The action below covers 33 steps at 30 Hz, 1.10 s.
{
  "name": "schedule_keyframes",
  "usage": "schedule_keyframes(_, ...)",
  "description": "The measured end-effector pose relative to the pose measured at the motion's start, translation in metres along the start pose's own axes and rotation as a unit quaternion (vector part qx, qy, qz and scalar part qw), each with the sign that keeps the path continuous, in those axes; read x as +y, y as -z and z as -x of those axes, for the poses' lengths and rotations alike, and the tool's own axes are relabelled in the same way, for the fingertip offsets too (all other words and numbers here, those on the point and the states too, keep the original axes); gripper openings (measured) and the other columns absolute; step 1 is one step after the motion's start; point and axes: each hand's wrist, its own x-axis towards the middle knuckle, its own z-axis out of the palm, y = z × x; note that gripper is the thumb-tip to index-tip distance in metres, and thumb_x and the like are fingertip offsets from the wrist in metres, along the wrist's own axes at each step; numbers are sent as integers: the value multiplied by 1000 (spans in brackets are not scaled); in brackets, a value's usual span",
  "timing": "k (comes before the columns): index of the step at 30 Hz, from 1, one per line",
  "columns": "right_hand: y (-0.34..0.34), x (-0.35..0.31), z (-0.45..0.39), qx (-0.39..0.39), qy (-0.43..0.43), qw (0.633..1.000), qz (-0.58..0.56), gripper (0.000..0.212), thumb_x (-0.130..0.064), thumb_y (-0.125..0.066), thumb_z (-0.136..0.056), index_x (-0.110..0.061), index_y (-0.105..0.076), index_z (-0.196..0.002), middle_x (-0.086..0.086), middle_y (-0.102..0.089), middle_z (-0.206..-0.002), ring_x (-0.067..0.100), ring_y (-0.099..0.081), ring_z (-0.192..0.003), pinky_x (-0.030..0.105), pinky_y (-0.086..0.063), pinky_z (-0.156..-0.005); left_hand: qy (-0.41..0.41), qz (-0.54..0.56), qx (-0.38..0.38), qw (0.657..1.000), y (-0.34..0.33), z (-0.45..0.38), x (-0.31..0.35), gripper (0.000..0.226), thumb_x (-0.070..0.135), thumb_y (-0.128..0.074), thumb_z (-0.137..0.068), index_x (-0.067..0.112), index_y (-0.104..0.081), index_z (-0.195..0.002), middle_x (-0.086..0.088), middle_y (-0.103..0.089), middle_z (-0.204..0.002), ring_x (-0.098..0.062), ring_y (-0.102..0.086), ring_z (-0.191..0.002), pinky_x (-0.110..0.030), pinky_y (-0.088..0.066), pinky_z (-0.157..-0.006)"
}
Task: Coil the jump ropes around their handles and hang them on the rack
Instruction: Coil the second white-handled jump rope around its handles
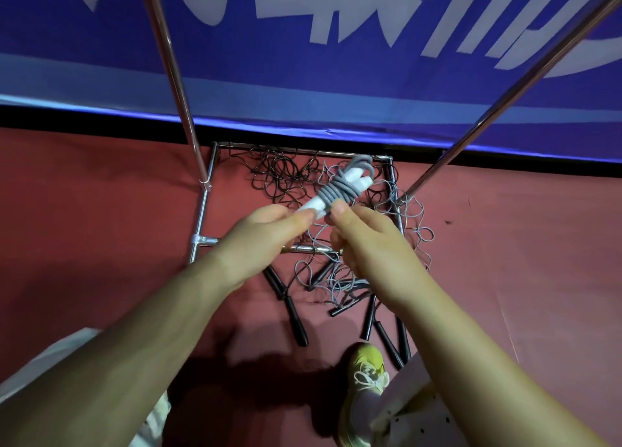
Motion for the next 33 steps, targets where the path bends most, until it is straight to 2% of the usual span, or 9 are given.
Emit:
schedule_keyframes(5, -3, -6, -1, 26, 11, 999, 27, 41, -47, -47, -95, -20, -49, -64, -11, -41, -54, 5, -33, -48, 27, -28, -56, 10, -67, -13, 998, -3, -1, -7, 47, 60, -62, -54, 25, -55, -85, 9, -54, -71, -12, -49, -66, -30, -36, -63)
schedule_keyframes(10, -1, 2, -4, -33, 83, 996, -2, 22, -44, -46, -91, -27, -59, -84, -15, -58, -77, 8, -52, -76, 33, -43, -78, 26, 80, -149, 985, 9, 4, -2, 36, 50, -69, -63, 20, -65, -84, 9, -66, -71, -8, -60, -66, -27, -42, -64)
schedule_keyframes(14, 8, 3, 7, -153, 132, 971, -127, 19, -31, -41, -92, -19, -53, -84, -5, -54, -58, 6, -48, -53, 20, -38, -59, 96, 337, -416, 839, 8, 7, -10, 71, 63, -65, -75, 1, -68, -108, -21, -70, -98, -33, -69, -90, -44, -55, -82)
schedule_keyframes(17, 10, 5, 9, -198, 147, 967, -67, 20, -45, -41, -90, -31, -55, -87, -1, -56, -61, 11, -52, -55, 32, -42, -61, 120, 459, -472, 743, -3, 10, -11, 69, 44, -57, -92, -18, -50, -120, -39, -59, -108, -49, -62, -98, -54, -46, -90)
schedule_keyframes(21, 18, 10, 5, -163, 149, 975, -12, 26, -50, -37, -92, -44, -61, -85, -12, -68, -83, 4, -60, -75, 27, -47, -75, 72, 473, -515, 711, -13, 12, -6, 67, 53, -34, -97, -8, -58, -112, -21, -68, -97, -30, -67, -85, -39, -49, -81)
schedule_keyframes(23, 22, 9, -1, -186, 50, 975, -108, 35, -51, -40, -88, -35, -71, -85, 12, -70, -95, 14, -64, -73, 29, -51, -72, 74, 486, -528, 693, -10, 12, -4, 65, 54, -32, -97, -4, -60, -111, -18, -69, -93, -27, -67, -82, -36, -49, -78)
schedule_keyframes(25, 30, 11, -7, -294, -33, 929, -222, 49, -61, -53, -82, -18, -72, -92, 21, -69, -91, 29, -64, -69, 37, -52, -66, 54, 455, -536, 709, -6, 14, -3, 65, 58, -33, -95, 1, -62, -103, -9, -70, -86, -20, -67, -75, -32, -49, -71)
schedule_keyframes(29, 40, 18, -14, -408, -131, 875, -225, 53, -57, -57, -80, -9, -75, -90, 12, -72, -77, 17, -67, -59, 24, -55, -52, 40, 414, -537, 734, -1, 16, -7, 67, 64, -35, -92, 3, -61, -89, -3, -66, -71, -17, -65, -63, -30, -48, -64)
schedule_keyframes(33, 35, 25, -19, -461, -154, 845, -224, 49, -58, -64, -80, -11, -76, -87, 4, -67, -62, 12, -66, -55, 30, -60, -59, 50, 435, -559, 704, 5, 13, -9, 67, 64, -36, -92, 1, -60, -89, -5, -66, -70, -20, -66, -65, -34, -52, -69)
